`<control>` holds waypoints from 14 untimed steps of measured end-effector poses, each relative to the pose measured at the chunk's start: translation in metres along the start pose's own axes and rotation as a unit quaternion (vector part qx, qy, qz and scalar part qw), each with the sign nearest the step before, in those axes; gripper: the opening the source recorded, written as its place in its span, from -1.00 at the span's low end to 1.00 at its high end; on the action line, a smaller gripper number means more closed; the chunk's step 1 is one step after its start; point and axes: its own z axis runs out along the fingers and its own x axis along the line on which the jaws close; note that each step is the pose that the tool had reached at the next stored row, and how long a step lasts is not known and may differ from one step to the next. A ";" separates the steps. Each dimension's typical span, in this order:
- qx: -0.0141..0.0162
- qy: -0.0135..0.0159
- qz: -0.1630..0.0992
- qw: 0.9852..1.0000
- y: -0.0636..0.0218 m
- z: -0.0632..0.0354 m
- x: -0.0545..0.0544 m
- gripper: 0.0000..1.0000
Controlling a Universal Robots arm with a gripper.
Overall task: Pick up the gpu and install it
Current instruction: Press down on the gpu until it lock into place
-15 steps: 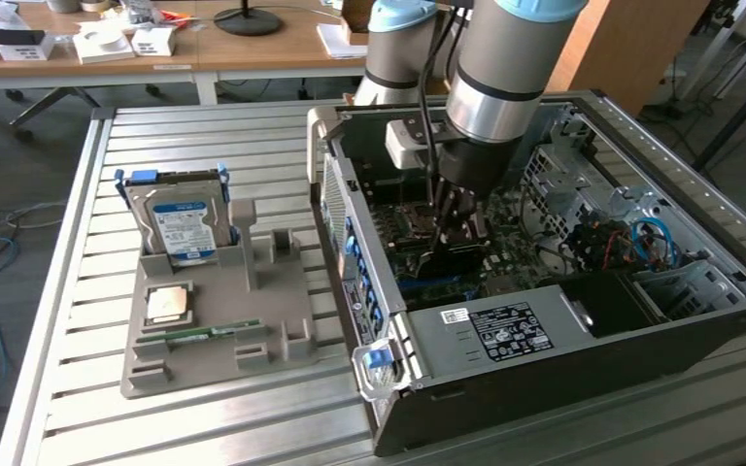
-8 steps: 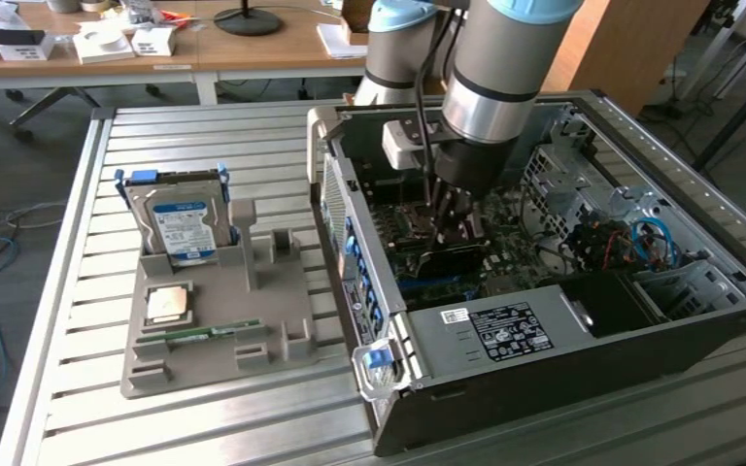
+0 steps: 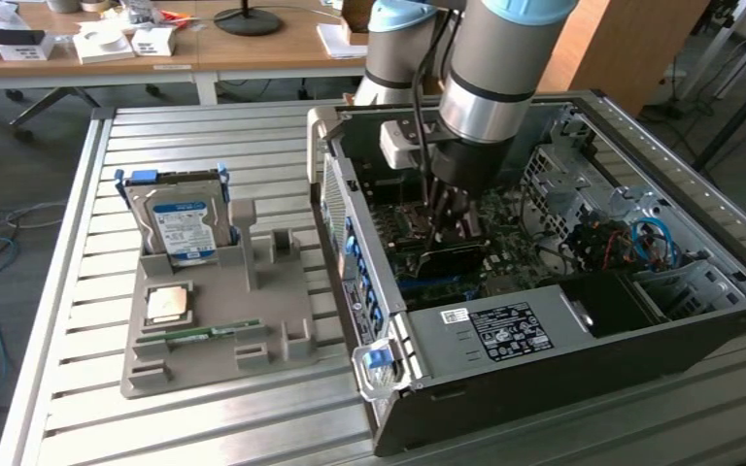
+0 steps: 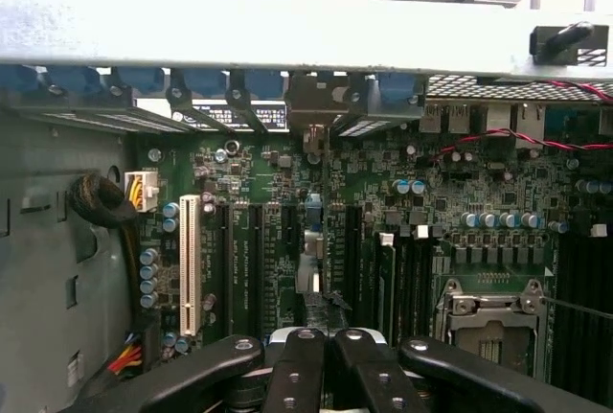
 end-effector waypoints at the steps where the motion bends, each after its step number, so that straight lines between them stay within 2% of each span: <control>1: 0.000 0.000 0.000 1.000 0.0000 0.0005 0.000 -0.79; 14: 0.000 -0.001 0.000 1.000 0.0000 0.0051 -0.002 -0.79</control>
